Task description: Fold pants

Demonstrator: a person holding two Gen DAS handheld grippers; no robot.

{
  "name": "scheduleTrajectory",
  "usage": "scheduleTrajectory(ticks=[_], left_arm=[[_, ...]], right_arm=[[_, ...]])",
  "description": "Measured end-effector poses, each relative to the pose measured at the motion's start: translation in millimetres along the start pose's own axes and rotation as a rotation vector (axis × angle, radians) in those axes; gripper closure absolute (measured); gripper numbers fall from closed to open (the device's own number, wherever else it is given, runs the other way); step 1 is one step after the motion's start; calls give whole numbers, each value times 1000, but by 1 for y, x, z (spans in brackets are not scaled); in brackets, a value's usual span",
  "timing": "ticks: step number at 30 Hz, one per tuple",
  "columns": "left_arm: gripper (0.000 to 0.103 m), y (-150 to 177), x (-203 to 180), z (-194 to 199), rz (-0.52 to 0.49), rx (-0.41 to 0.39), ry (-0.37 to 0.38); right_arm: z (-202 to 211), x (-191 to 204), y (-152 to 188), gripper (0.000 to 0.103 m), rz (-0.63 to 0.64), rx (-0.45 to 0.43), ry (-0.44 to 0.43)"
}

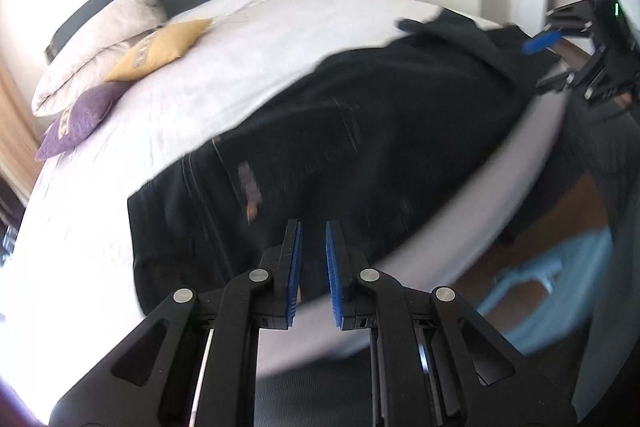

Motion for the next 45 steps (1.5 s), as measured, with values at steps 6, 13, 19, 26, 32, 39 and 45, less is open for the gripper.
scheduleTrajectory(ticks=[6,13,19,26,32,39,45], left_arm=[[91,-40,-9,-66,80,77,-11],[91,-42,-23,-95,112,98,-60],[91,-32,-22,-90,130,80,-47],[91,-24,-24,-84,141,71,-54],[91,-22,-26,-82,137,68,-68],[91,-24,-35,-84,138,85,-100],[91,-30,-38,-85,138,105,-114]], right_arm=[[-35,-118,-64,27,-355,27,70],[-131,-171,-104,27,-451,215,113],[-180,-179,-116,27,-462,307,186],[-220,-174,-108,65,-426,427,233],[-202,-190,-100,97,-474,368,204],[-121,-223,-91,99,-630,120,148],[-21,-248,-22,99,-822,-92,160]])
Point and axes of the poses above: each gripper's, at about its wrist camera, not at the fingertips, and z roughly against the way its jaws point, x to its left, y to its underside, the point moved 5 cm from there along -z, roughly the way its jaws point, and after that the axes turned 1 degree about -y, right-handed, at the moved point
